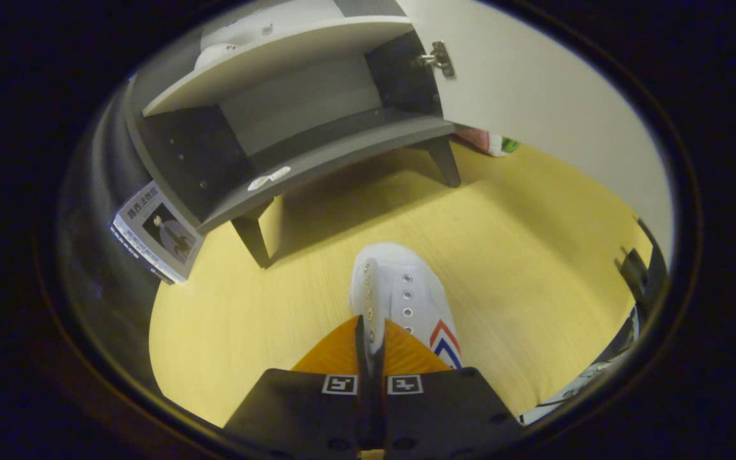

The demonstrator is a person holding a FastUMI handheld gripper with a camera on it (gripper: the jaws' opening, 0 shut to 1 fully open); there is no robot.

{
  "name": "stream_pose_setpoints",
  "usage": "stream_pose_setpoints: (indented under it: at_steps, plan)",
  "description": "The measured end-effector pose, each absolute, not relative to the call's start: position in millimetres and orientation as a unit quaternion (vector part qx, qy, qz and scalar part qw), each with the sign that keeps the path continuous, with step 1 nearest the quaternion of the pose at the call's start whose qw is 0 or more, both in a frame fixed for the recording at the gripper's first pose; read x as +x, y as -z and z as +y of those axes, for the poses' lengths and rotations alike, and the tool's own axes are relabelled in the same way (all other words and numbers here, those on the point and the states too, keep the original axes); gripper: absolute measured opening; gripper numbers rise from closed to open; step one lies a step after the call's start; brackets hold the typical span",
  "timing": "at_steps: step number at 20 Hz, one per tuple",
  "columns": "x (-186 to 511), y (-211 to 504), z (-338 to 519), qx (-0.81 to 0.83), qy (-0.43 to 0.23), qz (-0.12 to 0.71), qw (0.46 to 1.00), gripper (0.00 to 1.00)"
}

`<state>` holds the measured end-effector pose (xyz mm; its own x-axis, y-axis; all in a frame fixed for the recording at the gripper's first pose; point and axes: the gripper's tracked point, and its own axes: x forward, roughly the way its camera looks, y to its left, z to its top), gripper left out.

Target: Open the shoe cabinet door, grab the shoes and put them into the shoe cabinet, then close the shoe cabinet door.

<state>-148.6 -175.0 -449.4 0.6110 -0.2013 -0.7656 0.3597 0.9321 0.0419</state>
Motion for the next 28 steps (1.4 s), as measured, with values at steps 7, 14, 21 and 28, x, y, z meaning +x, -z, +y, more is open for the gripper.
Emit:
stream_pose_setpoints:
  at_steps: [7,14,21,28]
  plan:
    - [-126.7,355.9,-169.5,0.064,0.174,0.348,0.919,0.03]
    - [-69.5,236.0,-153.7,0.034,0.177,0.244,0.953,0.03]
    - [-6.2,148.1,-144.0,-0.001,0.165,0.171,0.971,0.03]
    - [71.6,113.1,-150.4,-0.022,0.137,0.154,0.978,0.03]
